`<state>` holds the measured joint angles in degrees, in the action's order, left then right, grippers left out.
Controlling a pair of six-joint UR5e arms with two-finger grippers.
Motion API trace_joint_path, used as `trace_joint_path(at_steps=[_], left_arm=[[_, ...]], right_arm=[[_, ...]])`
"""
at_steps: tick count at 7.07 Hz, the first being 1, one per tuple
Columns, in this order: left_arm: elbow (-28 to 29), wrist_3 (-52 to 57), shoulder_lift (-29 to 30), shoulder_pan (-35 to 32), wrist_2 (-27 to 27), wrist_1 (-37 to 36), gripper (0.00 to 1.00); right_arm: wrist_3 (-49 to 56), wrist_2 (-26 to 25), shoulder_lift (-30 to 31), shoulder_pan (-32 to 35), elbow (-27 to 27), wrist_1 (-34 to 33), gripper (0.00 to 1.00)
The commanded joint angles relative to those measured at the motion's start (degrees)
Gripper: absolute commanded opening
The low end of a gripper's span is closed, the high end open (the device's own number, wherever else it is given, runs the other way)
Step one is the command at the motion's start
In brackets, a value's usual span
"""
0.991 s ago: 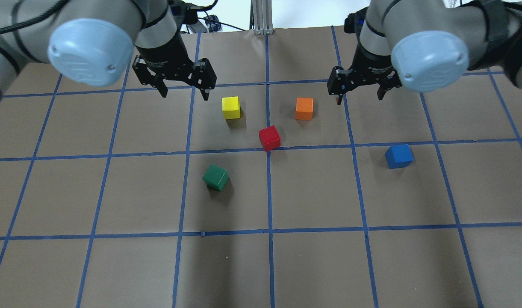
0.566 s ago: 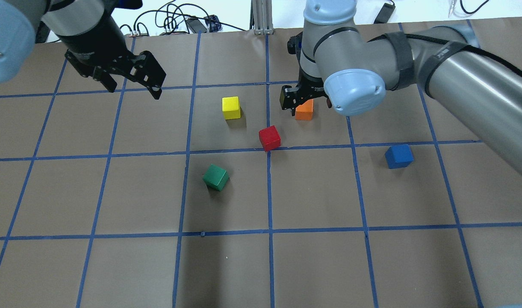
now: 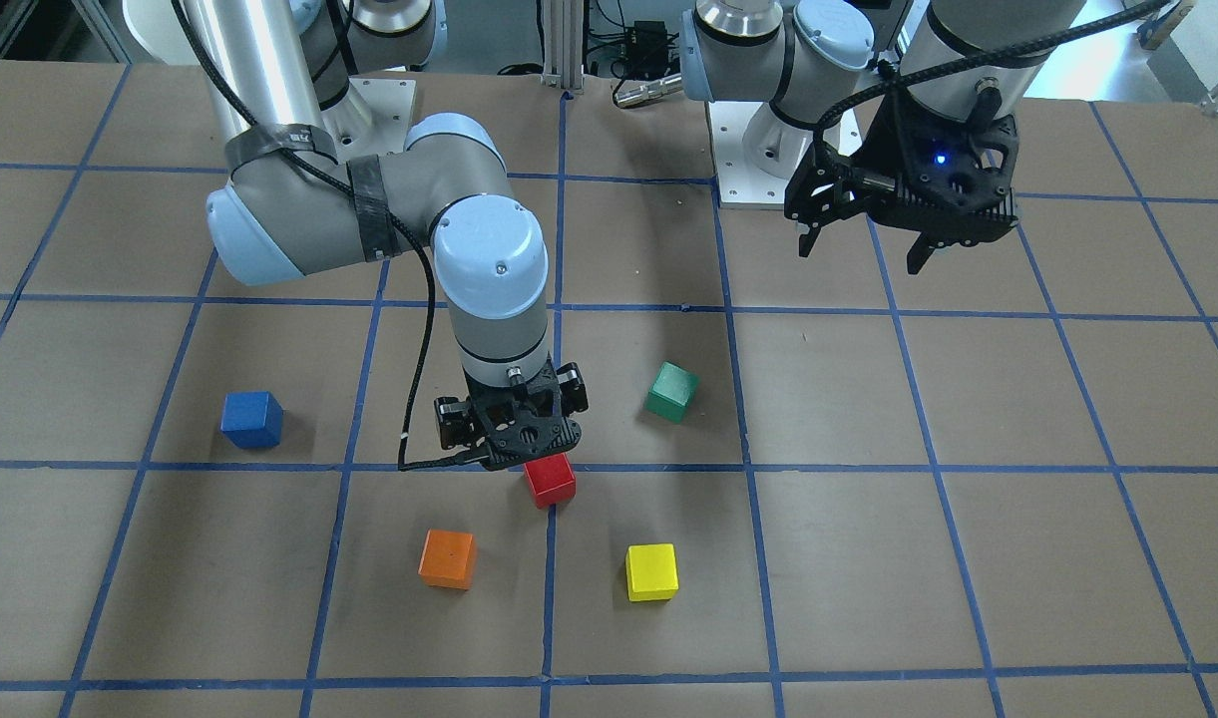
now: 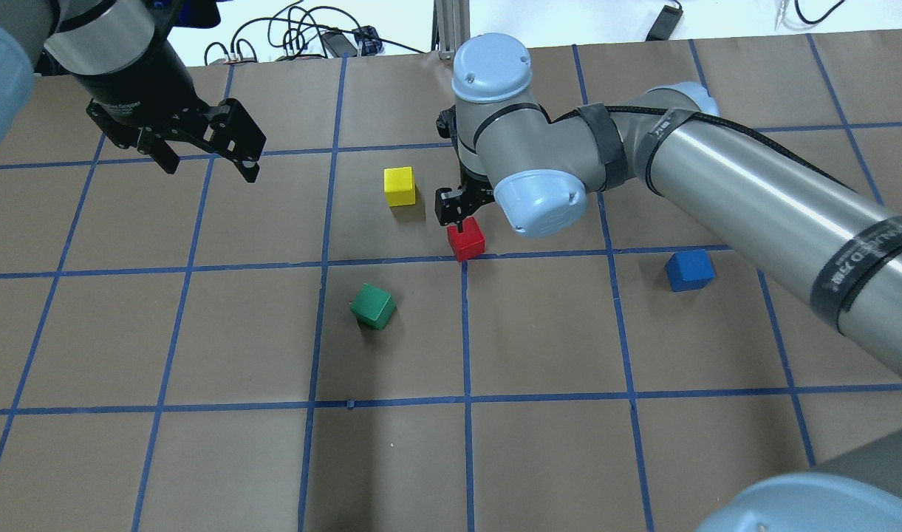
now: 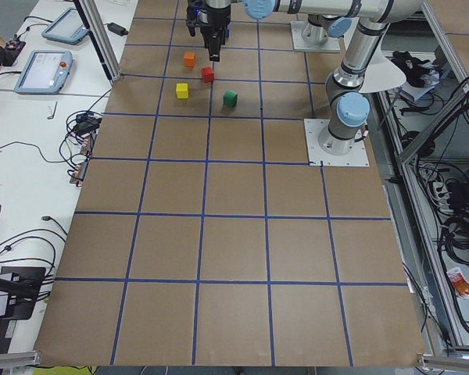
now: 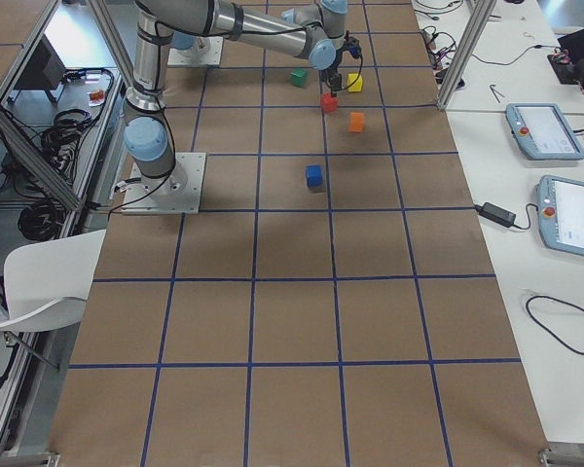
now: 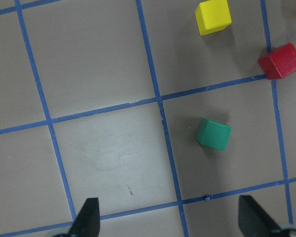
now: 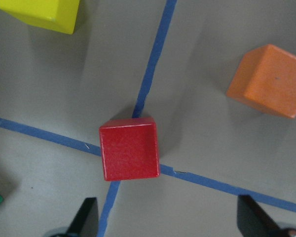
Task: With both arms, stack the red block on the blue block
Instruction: 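Move the right gripper down onto the red cube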
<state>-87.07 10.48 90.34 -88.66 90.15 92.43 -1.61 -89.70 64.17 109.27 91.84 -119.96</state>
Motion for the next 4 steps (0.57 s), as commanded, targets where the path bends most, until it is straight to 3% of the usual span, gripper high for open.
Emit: trace_joint_path(at_steps=[1, 4], left_arm=[[-0.03, -2.13, 0.19, -0.55, 0.02, 0.20, 1.00], [-0.29, -2.31, -1.65, -0.81, 0.46, 2.22, 1.00]], right_arm=[[0.64, 3.91, -3.33, 0.24, 0.00, -2.89, 1.00], [3.36, 4.01, -5.10, 0.33, 0.26, -4.67, 1.00]])
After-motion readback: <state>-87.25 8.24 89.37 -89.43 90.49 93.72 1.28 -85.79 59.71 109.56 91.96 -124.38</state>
